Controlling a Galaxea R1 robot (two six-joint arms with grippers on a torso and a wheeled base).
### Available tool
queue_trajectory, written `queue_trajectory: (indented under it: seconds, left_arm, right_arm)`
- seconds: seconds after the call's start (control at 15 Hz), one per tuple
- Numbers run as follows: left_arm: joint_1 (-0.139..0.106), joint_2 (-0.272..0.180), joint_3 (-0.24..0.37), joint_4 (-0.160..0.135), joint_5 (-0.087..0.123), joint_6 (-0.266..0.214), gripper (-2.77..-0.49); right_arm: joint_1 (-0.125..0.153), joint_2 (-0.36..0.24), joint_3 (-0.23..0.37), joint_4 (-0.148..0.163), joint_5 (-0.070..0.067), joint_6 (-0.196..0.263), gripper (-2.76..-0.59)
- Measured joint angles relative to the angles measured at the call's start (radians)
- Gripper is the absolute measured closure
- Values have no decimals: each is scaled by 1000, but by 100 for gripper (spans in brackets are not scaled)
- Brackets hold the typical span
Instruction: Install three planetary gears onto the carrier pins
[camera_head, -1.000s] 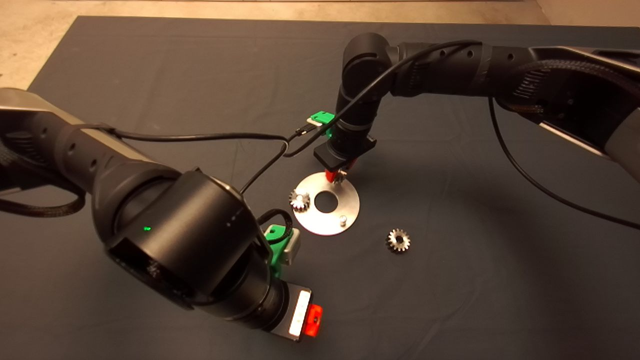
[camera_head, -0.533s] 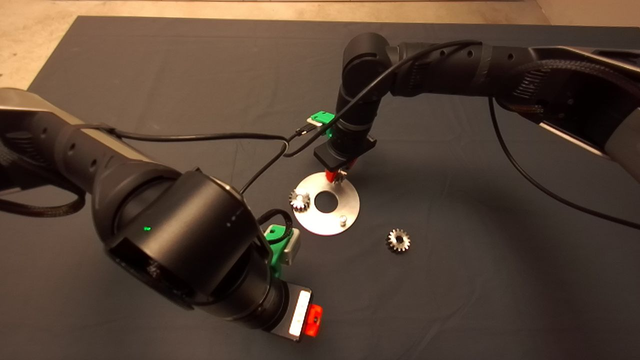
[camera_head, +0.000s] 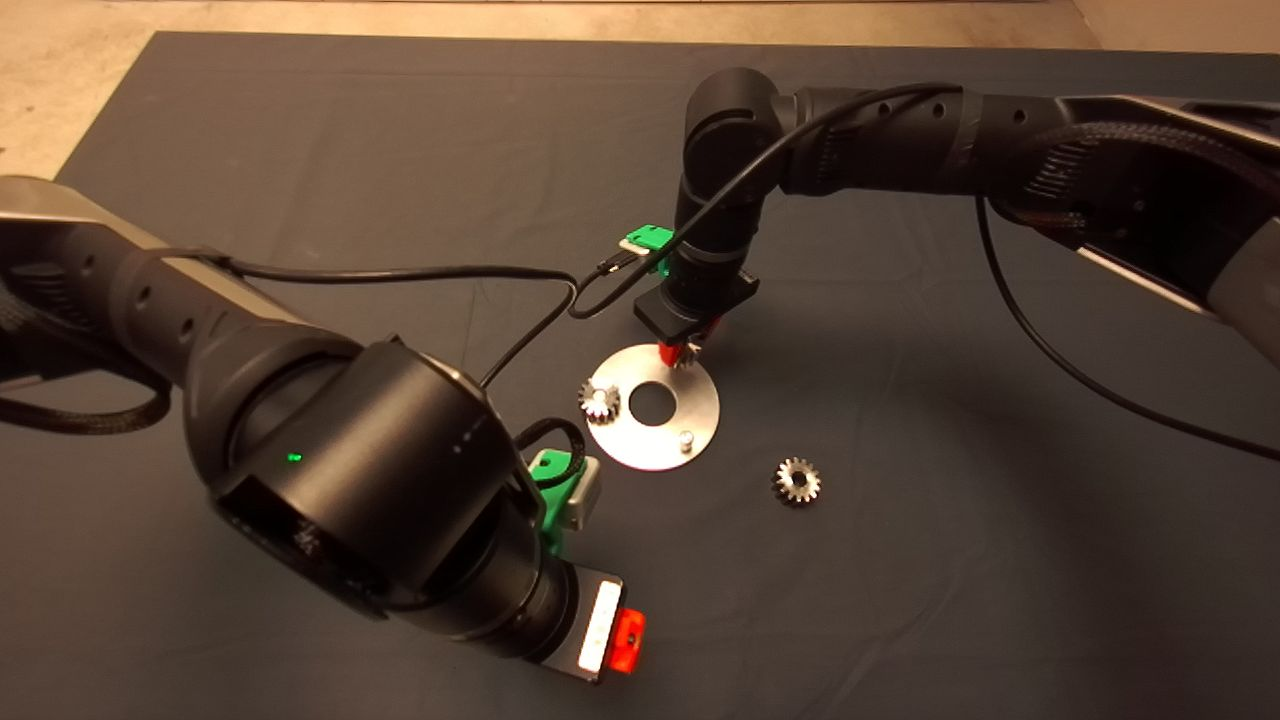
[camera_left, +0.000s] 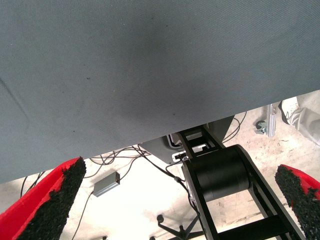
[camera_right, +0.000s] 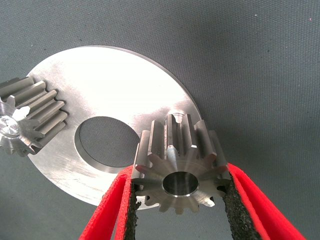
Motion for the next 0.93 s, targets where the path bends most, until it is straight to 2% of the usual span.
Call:
queue_trajectory:
  seconds: [0.8,0.93]
  left_arm:
    - [0,0,0,0,0,0,-275]
    - [0,0,0,0,0,0,-275]
  right_arm:
    - [0,1,1,-1,-1,-2,-105]
    - [0,2,1,-1,-3,-33,-105]
